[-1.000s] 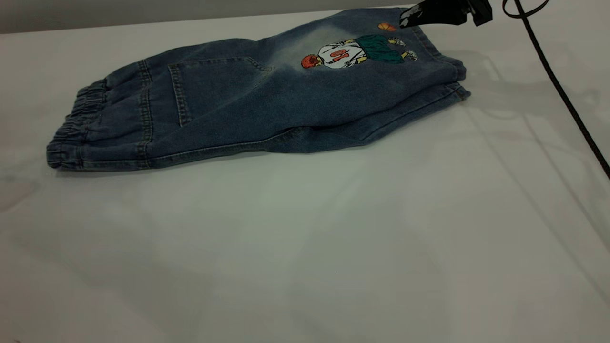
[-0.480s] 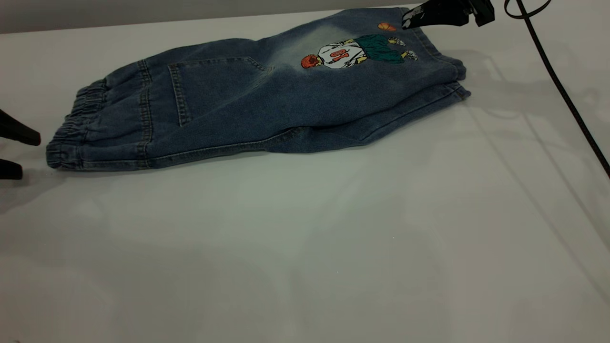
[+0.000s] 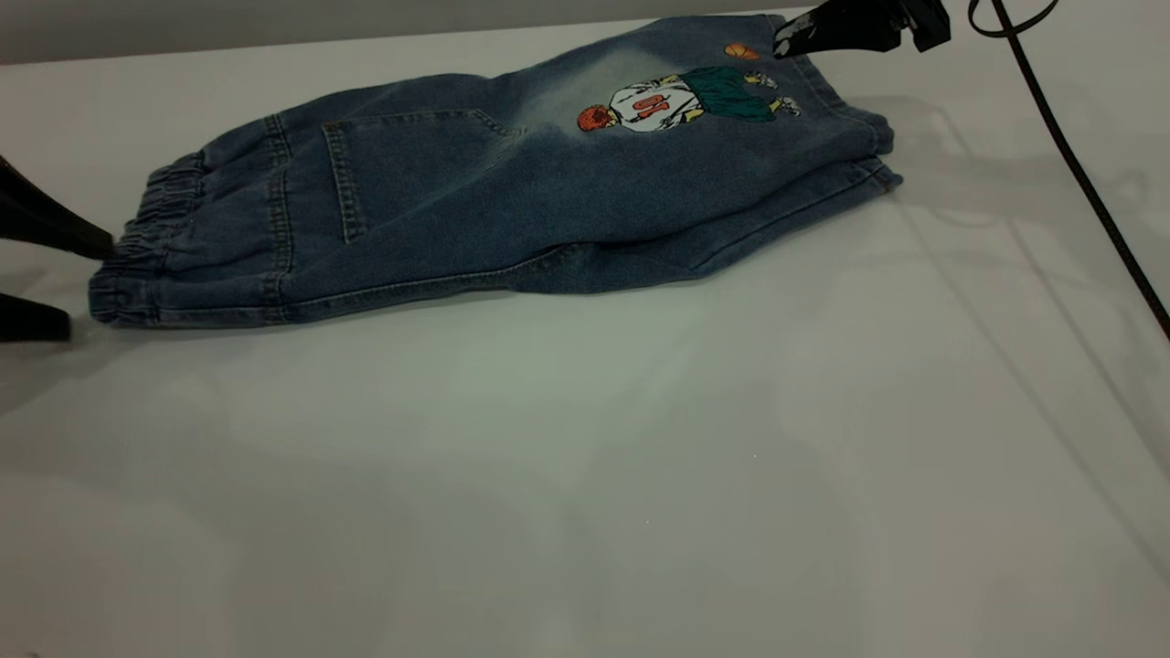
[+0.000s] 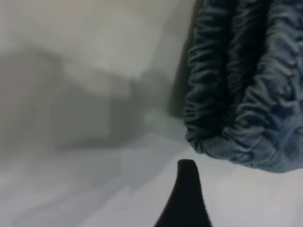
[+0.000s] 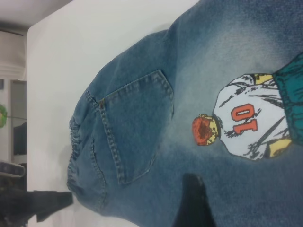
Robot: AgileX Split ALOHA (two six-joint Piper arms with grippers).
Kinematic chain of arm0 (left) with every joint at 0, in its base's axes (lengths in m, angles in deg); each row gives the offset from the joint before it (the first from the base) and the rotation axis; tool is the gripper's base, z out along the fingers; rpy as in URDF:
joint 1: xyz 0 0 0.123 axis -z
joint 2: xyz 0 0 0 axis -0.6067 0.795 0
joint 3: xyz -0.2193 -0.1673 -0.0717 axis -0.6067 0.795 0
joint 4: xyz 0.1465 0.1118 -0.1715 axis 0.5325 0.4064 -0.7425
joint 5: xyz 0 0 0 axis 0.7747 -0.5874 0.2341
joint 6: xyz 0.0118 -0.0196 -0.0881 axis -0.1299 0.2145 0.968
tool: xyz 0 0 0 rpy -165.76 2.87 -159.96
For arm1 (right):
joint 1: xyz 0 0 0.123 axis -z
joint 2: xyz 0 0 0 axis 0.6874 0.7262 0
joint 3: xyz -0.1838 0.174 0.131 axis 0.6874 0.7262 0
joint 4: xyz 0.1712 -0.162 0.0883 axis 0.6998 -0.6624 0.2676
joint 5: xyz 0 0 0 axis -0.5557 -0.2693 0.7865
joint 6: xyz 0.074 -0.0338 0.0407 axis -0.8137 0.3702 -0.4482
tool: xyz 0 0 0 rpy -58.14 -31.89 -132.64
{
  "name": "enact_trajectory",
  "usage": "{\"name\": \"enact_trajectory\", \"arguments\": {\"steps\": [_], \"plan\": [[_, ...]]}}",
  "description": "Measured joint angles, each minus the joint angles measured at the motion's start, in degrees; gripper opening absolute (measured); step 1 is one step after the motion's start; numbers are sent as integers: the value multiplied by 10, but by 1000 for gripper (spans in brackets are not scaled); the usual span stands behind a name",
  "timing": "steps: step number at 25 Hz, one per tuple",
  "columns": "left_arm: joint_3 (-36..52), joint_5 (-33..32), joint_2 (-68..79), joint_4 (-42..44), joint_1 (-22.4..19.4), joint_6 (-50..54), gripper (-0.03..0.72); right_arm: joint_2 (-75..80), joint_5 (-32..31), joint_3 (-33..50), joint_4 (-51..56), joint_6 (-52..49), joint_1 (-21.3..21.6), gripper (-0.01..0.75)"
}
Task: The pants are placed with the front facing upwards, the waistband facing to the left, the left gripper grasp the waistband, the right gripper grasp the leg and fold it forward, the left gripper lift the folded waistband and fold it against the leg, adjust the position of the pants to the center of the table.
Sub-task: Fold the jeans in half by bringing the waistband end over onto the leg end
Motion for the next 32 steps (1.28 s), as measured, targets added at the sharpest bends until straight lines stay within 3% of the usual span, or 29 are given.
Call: {"name": "enact_trajectory", "arguments": {"steps": [21,24,31,32], "plan": [[-2,6,63,-128,12,-33,527,0,-2,0,-4,10,0,438],[0,22,63,-128,15,-32,464,0,-2,0,-4,11,0,438],[0,78,62,-127,42,-29,157,0,-41,0,18,12,-20,438],[0,82,61,-127,46,-29,144,0,-40,0,18,12,-29,438]]}}
